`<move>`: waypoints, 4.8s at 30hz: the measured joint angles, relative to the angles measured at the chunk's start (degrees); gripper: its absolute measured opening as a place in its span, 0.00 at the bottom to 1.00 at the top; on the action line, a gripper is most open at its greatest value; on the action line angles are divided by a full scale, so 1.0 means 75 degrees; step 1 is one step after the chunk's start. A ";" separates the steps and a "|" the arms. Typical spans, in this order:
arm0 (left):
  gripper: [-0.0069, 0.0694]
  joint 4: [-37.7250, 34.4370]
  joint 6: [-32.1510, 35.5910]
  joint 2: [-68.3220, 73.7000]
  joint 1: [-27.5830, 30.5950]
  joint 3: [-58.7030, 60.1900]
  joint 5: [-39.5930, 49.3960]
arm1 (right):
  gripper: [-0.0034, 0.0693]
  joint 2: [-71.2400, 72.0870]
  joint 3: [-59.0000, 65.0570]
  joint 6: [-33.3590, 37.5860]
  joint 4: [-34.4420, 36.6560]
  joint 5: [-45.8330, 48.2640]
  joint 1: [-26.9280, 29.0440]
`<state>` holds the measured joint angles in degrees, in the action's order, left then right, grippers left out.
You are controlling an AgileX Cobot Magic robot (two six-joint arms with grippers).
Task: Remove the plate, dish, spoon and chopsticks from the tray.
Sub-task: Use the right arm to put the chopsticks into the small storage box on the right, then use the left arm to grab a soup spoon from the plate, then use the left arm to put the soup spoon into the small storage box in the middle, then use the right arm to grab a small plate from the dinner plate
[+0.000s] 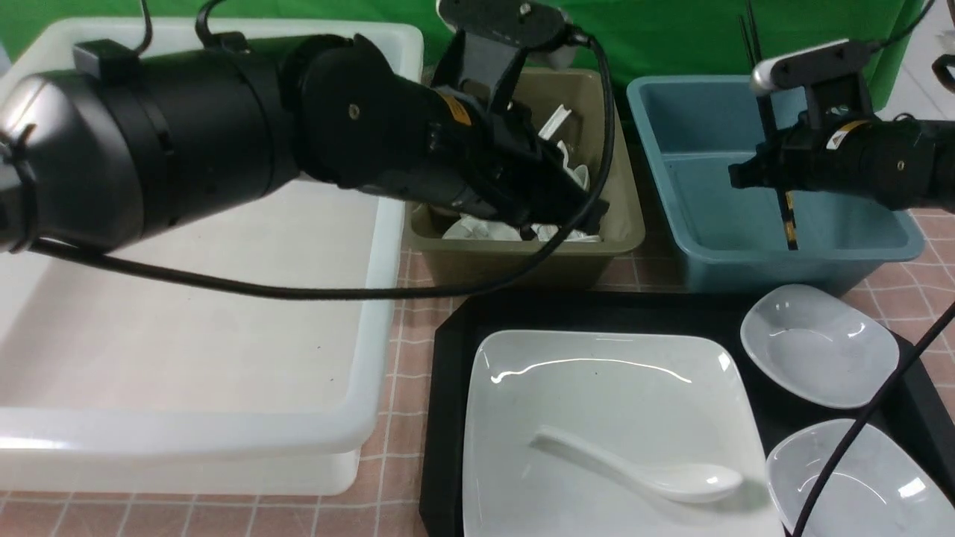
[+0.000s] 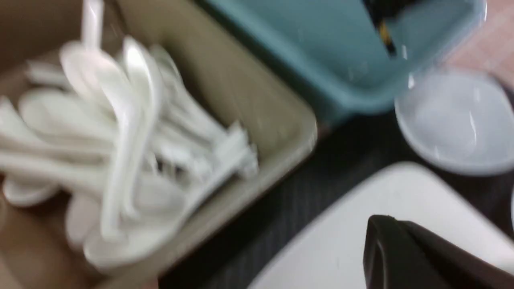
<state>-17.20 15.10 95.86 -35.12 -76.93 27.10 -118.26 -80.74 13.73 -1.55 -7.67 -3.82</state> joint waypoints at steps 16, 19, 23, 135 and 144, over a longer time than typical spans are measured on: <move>0.09 0.0130 0.0494 0.0377 -0.0060 -0.1149 0.4413 | 0.20 0.2762 -0.0009 0.0042 0.0023 0.6167 0.0100; 0.09 0.0081 0.1052 0.0734 -0.0284 -0.1281 0.4583 | 0.09 0.4241 0.0199 0.0297 0.0343 0.8154 0.0100; 0.10 0.0088 0.1951 0.1126 -0.0569 -0.1288 0.4381 | 0.09 0.5761 0.1082 0.0548 0.1065 0.9039 0.0100; 0.08 -0.0500 0.1538 0.0607 -0.0995 -0.1729 0.4499 | 0.40 0.4124 0.5586 -0.0951 -0.1352 0.5200 -0.2651; 0.09 -0.0006 0.1079 0.0578 -0.0995 -0.1729 0.4427 | 0.17 0.5049 0.4658 -0.0971 -0.1367 0.6643 -0.2651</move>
<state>-17.25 23.19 100.19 -42.58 -89.90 60.30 -80.40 -45.81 6.44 -11.80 42.15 -23.70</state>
